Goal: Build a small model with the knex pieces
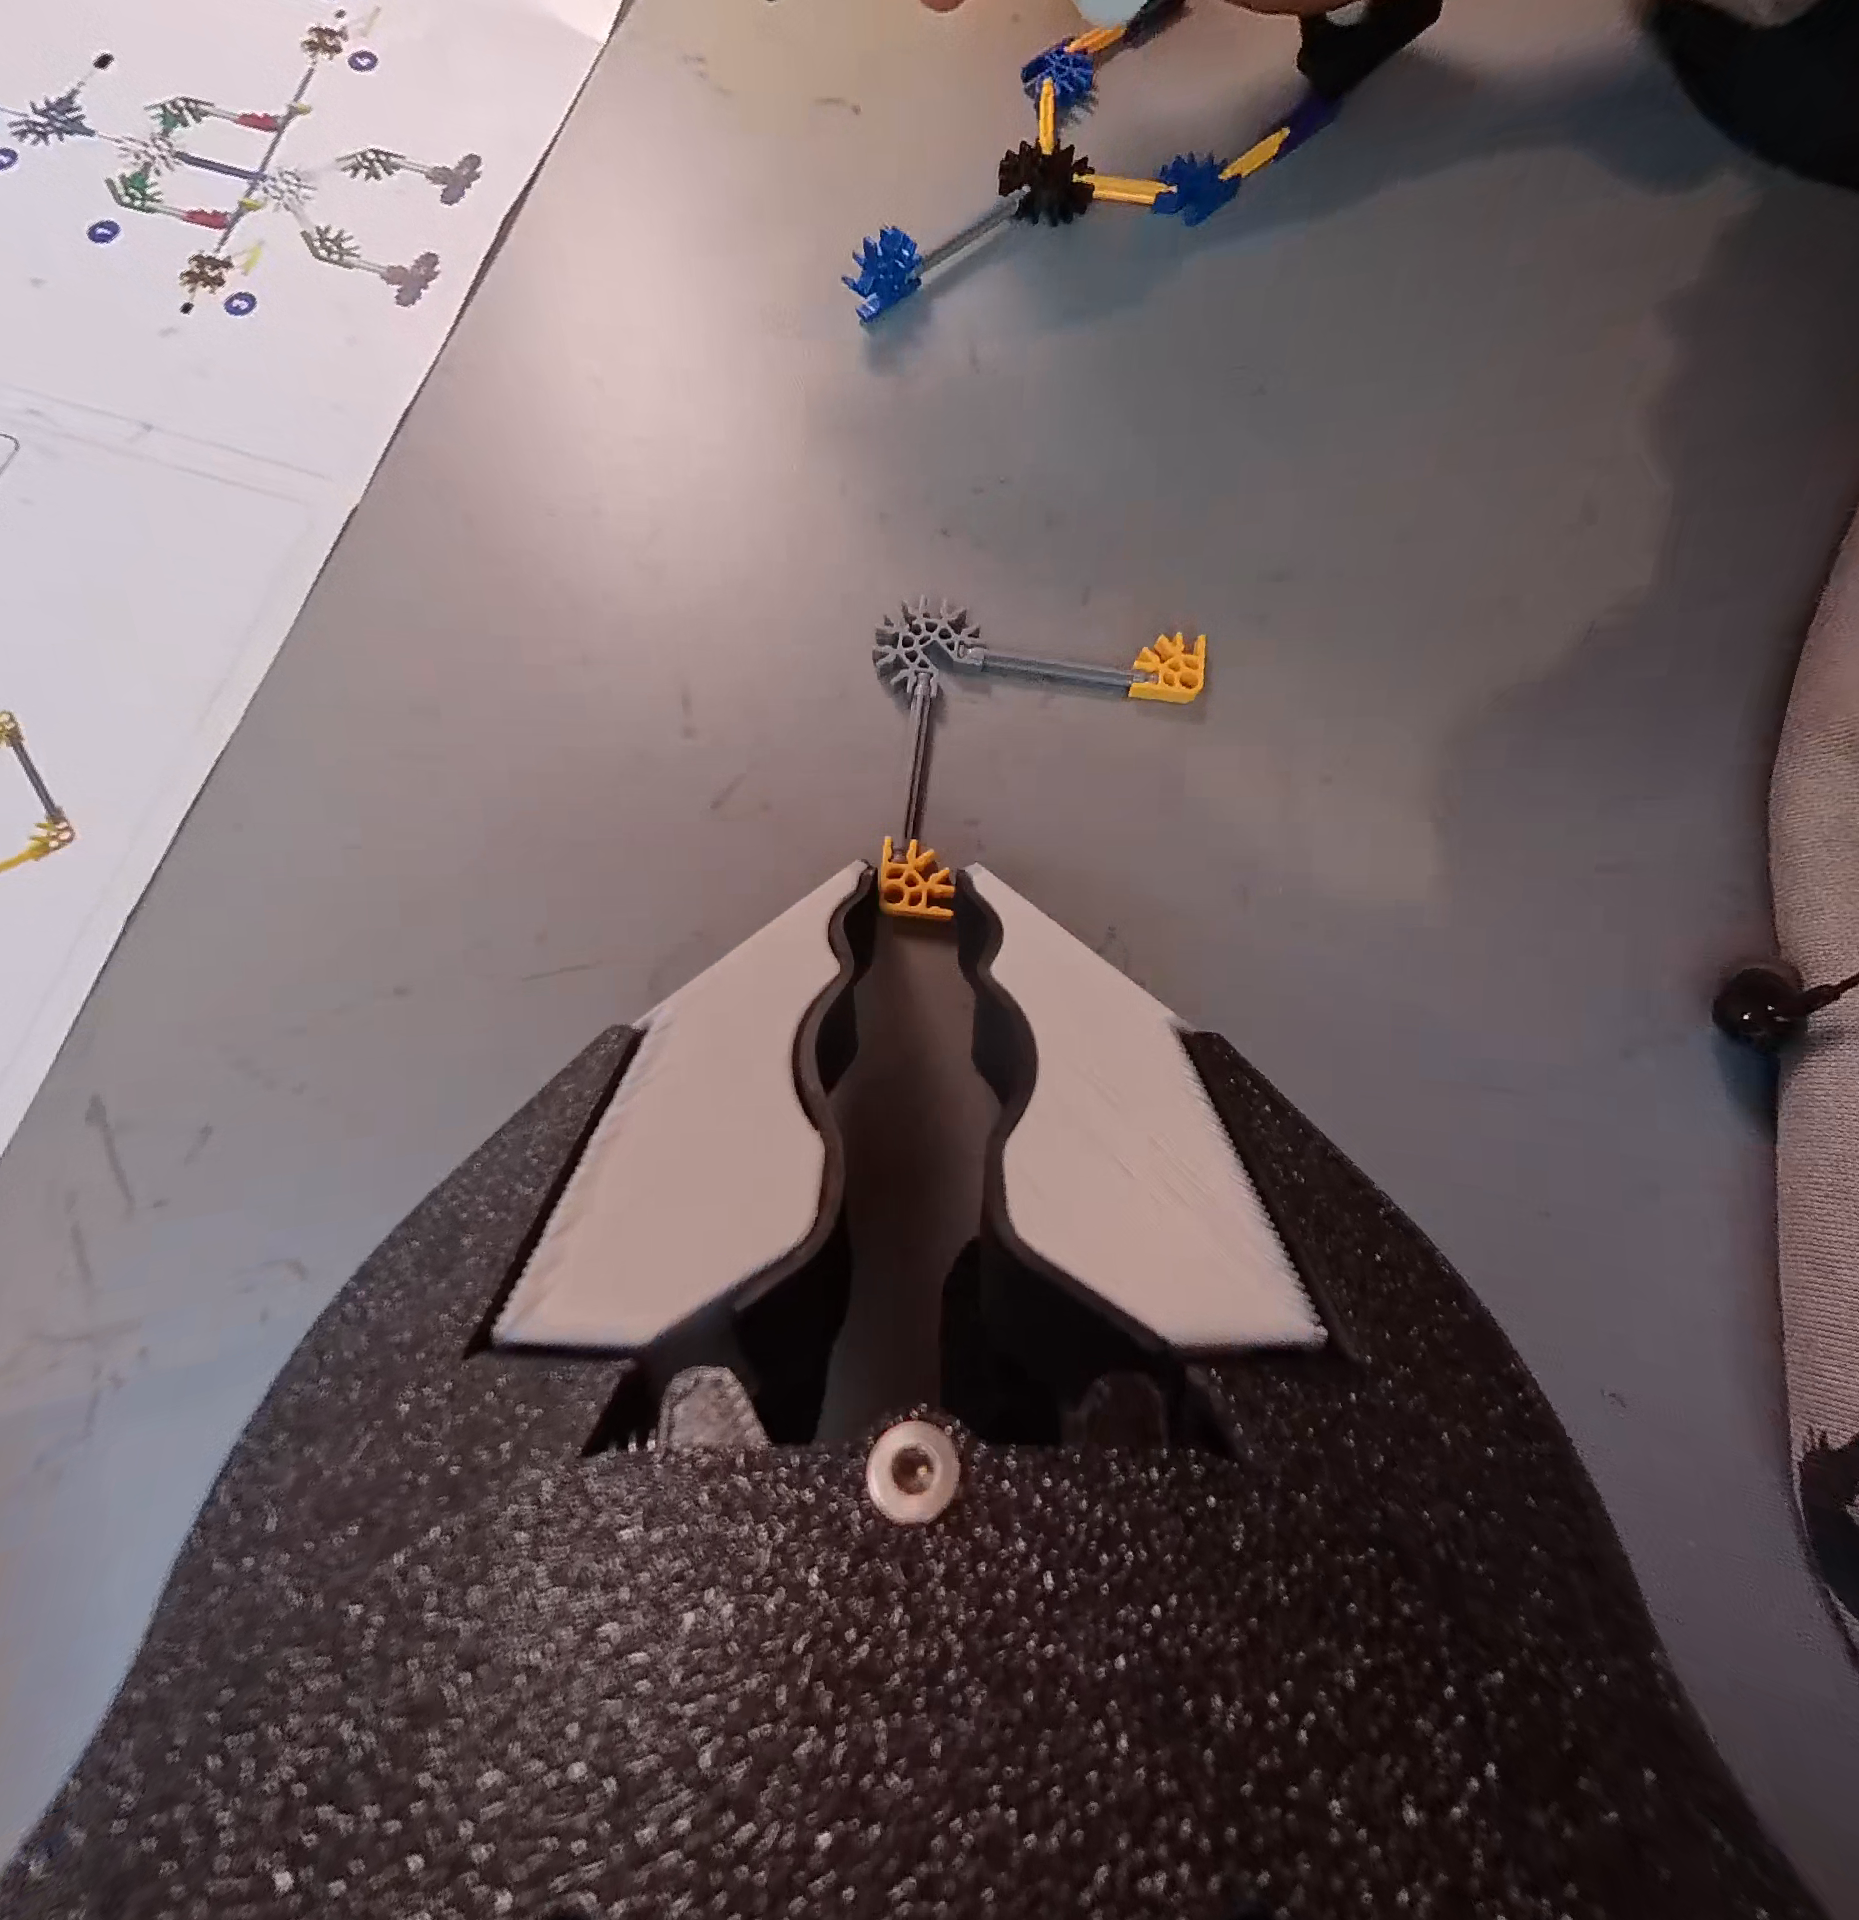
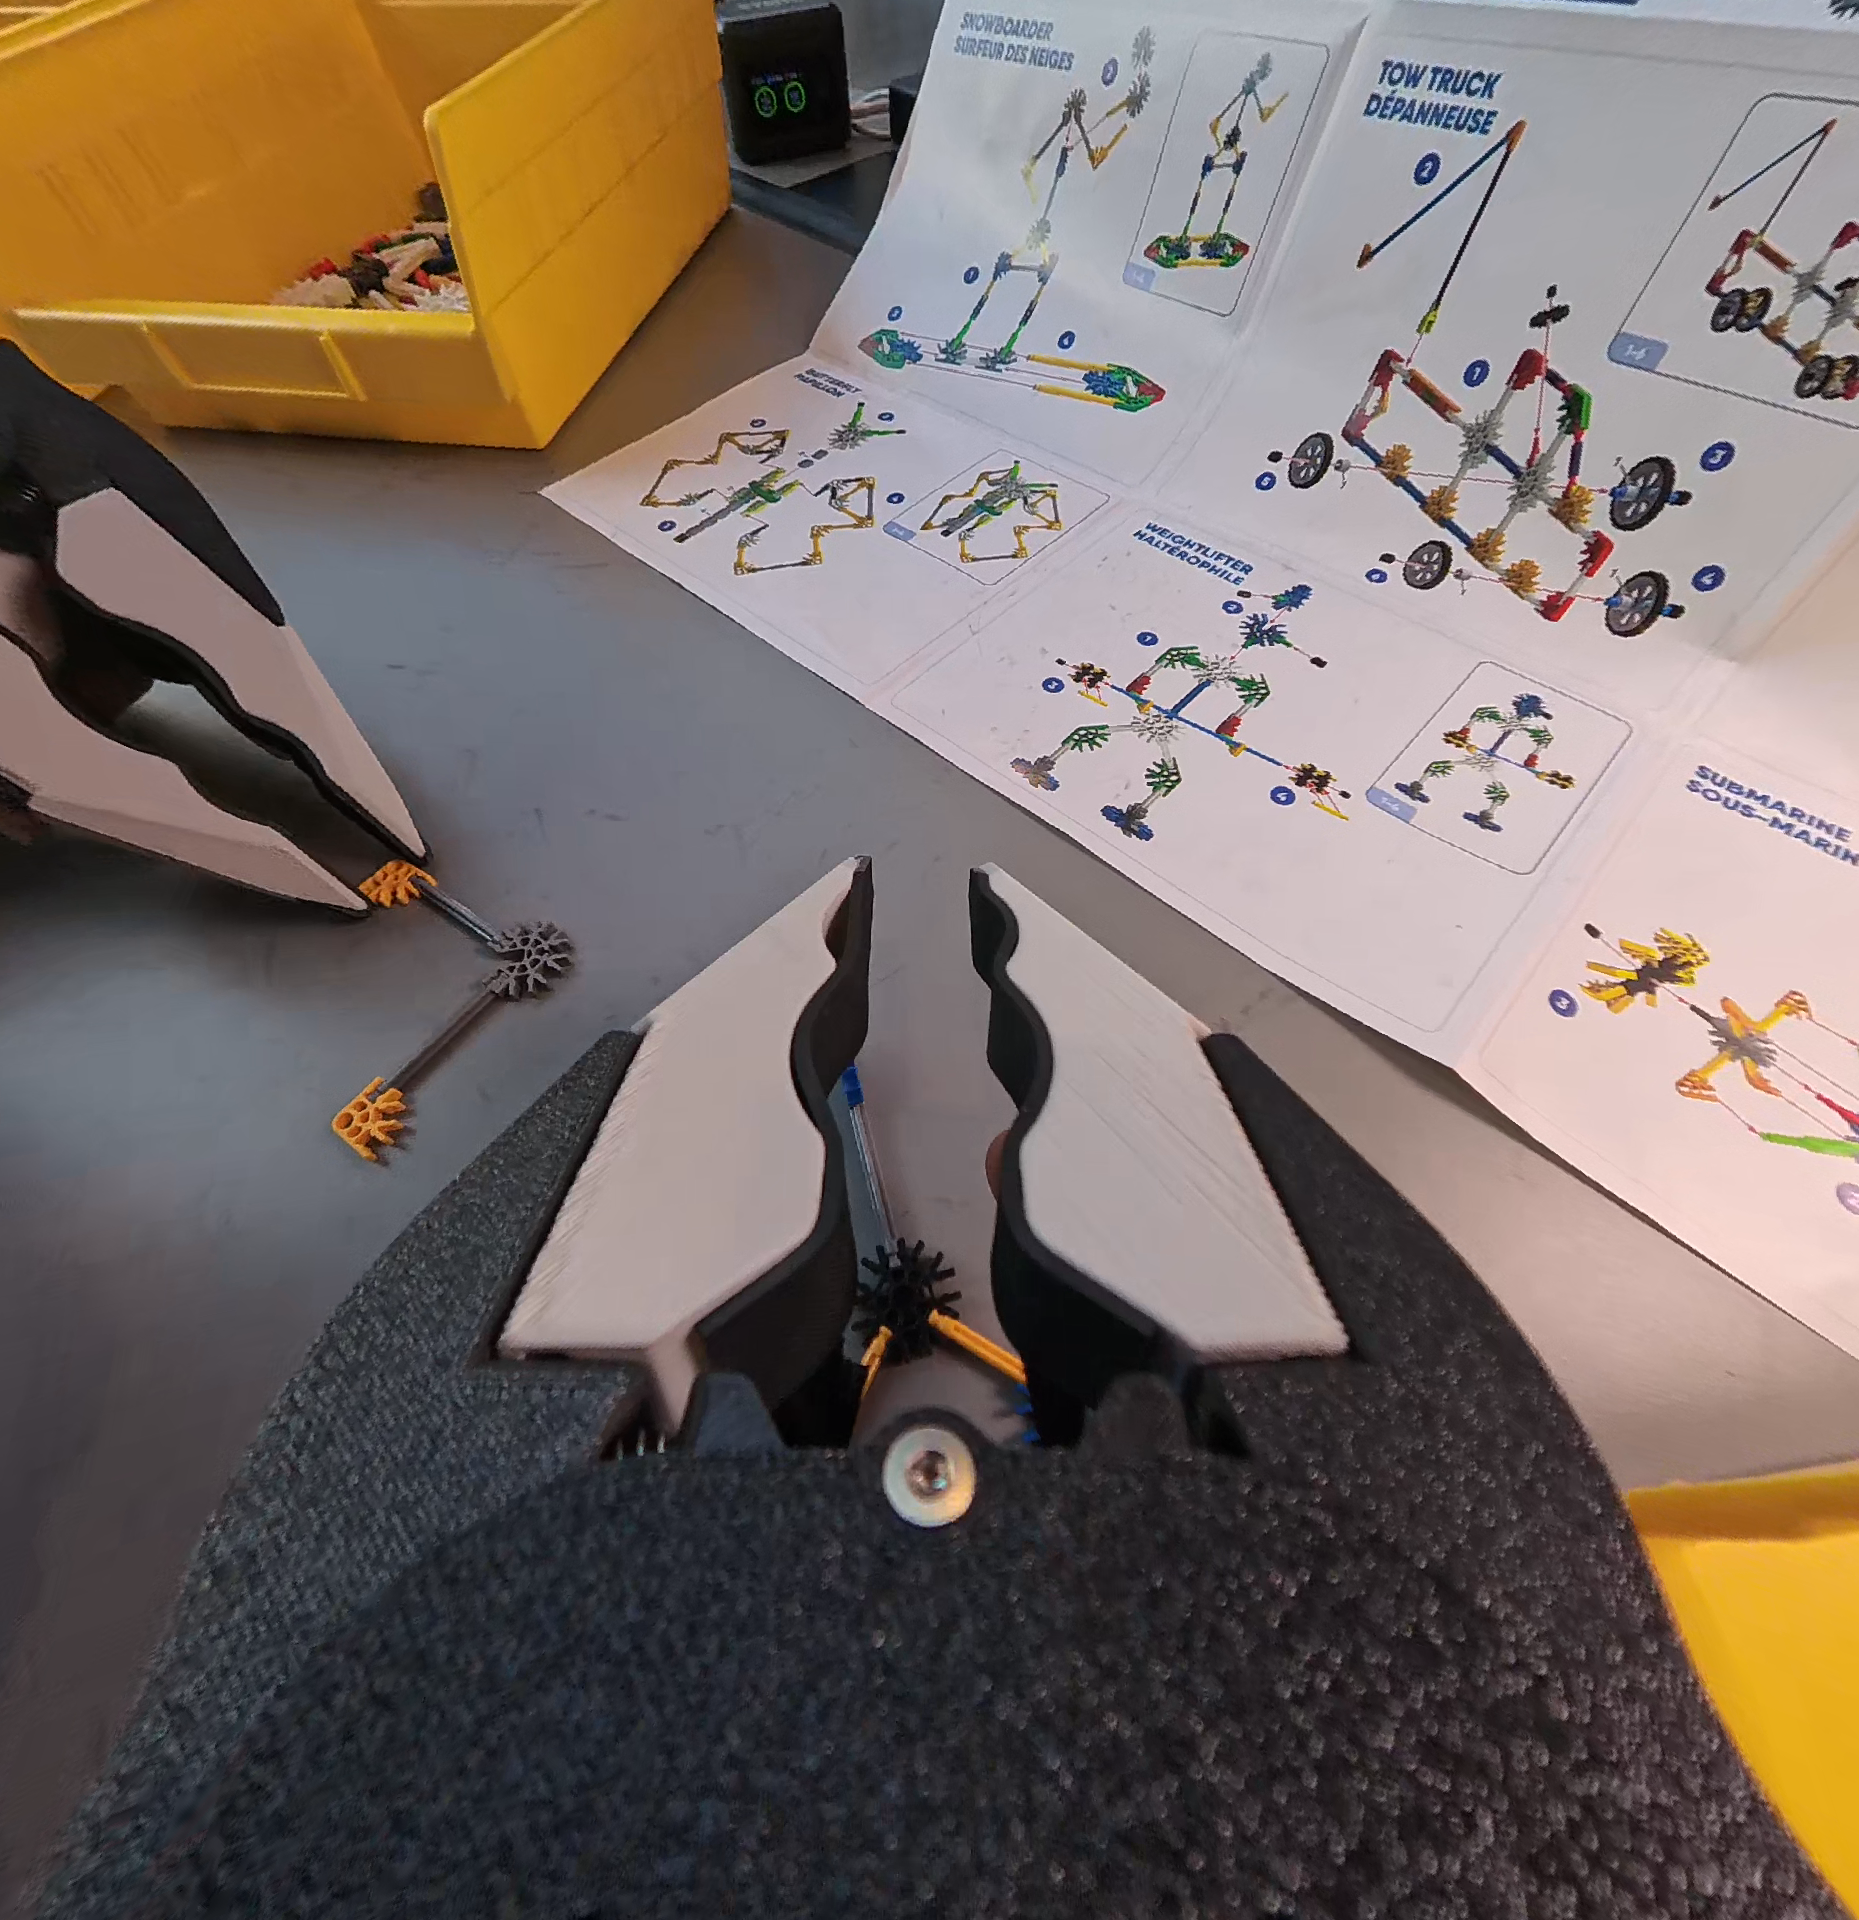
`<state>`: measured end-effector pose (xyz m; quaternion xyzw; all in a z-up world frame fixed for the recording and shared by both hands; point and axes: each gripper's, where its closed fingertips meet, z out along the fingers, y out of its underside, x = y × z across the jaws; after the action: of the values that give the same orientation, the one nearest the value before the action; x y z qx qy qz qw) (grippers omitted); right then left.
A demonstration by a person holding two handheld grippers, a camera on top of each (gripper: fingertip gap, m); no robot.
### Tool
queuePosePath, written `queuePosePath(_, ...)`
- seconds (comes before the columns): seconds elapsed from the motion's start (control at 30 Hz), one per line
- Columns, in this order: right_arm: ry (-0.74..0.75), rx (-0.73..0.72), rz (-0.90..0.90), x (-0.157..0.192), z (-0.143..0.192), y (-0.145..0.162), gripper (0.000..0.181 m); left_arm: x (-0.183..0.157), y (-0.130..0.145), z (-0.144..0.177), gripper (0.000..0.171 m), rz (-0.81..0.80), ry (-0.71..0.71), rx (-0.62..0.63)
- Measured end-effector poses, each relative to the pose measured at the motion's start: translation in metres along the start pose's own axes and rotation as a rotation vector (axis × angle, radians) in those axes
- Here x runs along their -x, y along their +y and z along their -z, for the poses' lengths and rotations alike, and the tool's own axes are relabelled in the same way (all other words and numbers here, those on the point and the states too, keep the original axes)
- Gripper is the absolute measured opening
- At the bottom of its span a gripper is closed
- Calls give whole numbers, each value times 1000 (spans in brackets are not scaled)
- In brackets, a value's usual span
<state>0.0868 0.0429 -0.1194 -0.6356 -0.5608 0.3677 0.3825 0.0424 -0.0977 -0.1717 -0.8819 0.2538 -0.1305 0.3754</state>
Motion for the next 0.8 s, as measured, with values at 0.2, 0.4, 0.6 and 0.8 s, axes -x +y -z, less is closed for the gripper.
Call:
queuePosePath(0.2, 3, -8, -10, -2, 1, -1, 17, 9, 1, 1, 14, 35, -40, -2)
queuePosePath(0.4, 14, -22, 4, -2, 3, -6, 17, 47, 5, 13, 14, 208, -190, -25)
queuePosePath(0.6, -42, -92, -46, 5, 15, -28, 20, 14, -13, 16, 23, 202, 18, -101)
queuePosePath(0.8, 177, -209, -23, -71, 99, -95, 24, 4, -32, 23, 25, 241, 151, -235)
